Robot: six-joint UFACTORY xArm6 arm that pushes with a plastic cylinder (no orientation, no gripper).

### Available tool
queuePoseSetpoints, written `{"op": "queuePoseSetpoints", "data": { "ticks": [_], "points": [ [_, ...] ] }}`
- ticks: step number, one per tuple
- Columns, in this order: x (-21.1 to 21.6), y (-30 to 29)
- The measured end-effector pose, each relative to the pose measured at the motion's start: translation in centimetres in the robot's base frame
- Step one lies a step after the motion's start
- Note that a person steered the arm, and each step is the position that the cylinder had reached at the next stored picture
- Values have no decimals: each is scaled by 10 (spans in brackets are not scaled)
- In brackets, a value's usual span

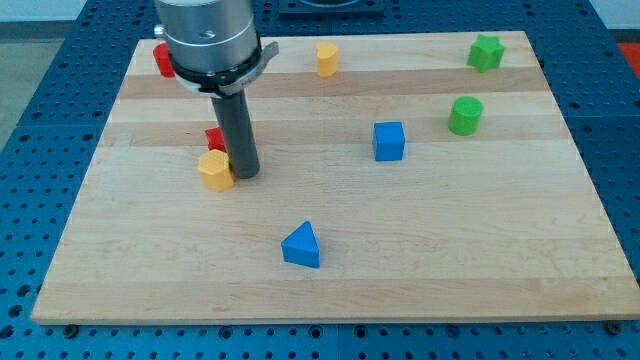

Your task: Slide the yellow hexagon up a bit

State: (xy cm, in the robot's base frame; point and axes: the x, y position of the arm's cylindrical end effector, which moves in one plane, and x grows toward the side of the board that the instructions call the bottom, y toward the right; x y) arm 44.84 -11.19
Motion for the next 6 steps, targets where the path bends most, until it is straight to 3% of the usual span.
{"op": "queuePoseSetpoints", "data": {
  "ticks": [4,6],
  "points": [
    [49,-16],
    [8,-35]
  ]
}}
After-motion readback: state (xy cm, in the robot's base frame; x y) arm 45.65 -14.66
